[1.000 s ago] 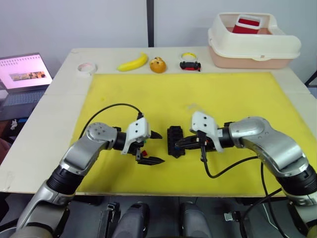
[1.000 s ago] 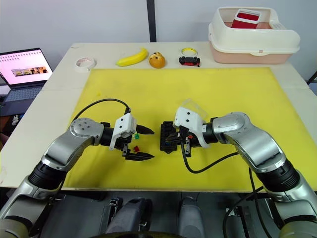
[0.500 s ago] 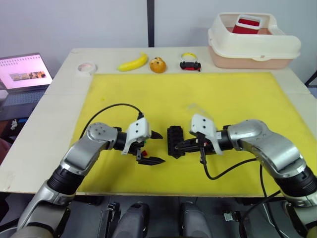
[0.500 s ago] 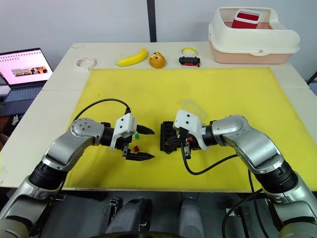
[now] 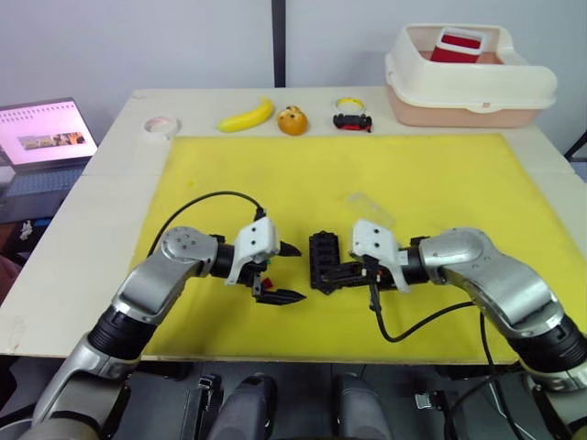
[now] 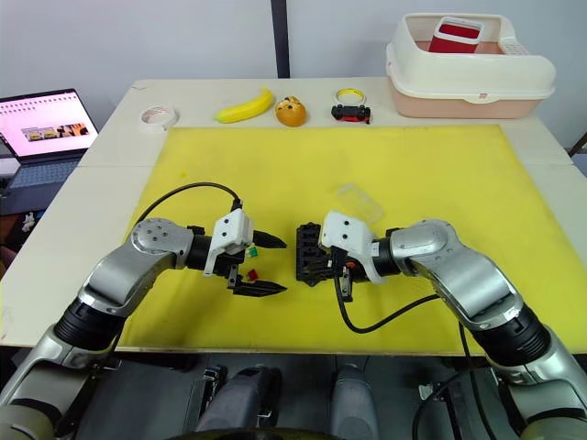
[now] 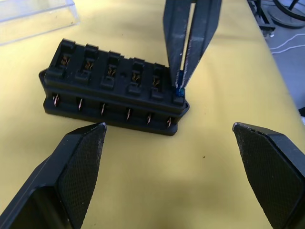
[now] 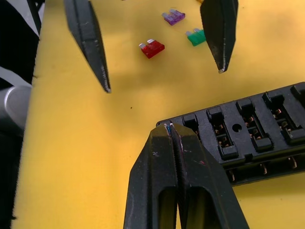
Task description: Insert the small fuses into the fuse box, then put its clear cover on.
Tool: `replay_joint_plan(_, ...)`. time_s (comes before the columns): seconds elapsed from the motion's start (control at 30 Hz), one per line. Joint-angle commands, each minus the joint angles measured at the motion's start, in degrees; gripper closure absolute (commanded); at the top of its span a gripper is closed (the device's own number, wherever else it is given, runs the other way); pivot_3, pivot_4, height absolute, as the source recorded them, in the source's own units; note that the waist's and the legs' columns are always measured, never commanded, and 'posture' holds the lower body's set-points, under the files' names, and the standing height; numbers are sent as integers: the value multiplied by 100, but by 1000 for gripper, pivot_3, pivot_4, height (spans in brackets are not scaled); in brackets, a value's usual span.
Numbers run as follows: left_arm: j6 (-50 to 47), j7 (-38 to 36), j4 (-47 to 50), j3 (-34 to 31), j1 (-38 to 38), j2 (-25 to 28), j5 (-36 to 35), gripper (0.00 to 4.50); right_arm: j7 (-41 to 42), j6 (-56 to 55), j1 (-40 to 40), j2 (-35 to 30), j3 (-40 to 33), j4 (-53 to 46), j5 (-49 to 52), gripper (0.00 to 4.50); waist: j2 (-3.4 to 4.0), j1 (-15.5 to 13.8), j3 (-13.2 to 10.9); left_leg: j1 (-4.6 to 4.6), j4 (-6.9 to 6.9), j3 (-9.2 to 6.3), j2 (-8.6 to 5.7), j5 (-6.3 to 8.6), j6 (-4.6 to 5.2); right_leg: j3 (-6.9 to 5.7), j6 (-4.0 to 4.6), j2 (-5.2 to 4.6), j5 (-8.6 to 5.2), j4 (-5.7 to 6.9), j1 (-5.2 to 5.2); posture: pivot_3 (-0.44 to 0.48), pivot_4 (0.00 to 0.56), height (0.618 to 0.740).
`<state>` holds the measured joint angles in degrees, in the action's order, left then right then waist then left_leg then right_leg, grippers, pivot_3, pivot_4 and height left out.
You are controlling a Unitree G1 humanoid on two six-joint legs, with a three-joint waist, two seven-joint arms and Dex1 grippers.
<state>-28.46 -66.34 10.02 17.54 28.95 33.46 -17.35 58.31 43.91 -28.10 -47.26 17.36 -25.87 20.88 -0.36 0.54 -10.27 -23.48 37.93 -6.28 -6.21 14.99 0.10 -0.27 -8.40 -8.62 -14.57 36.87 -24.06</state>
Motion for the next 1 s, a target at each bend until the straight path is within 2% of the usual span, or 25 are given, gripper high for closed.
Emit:
replay_joint_plan(0.03, 69, -9, 72, -3, 84, -13, 7, 0, 4, -225, 23, -99, 149, -115, -292, 4427, 0, 0, 0, 0, 0, 0, 0, 0, 0, 0, 0, 0, 0, 0, 0, 0, 150, 740)
replay_joint_plan(0.43, 107, -9, 32, -32, 101, -29, 41, 0, -12, -603, 208, -163, 488, 189, -930, 4427, -1, -6, 2, 5, 1, 0, 0, 0, -1, 0, 0, 0, 0, -1, 7, 0, 150, 740)
replay_joint_plan(1.0, 126, 33, -27, -59, 139, -67, 44, 0, 168, -228, 93, -139, 115, -65, -528, 4427, -3, -22, 4, 12, 2, -7, -1, 0, 0, -5, 0, 0, 0, -5, 21, 0, 150, 740)
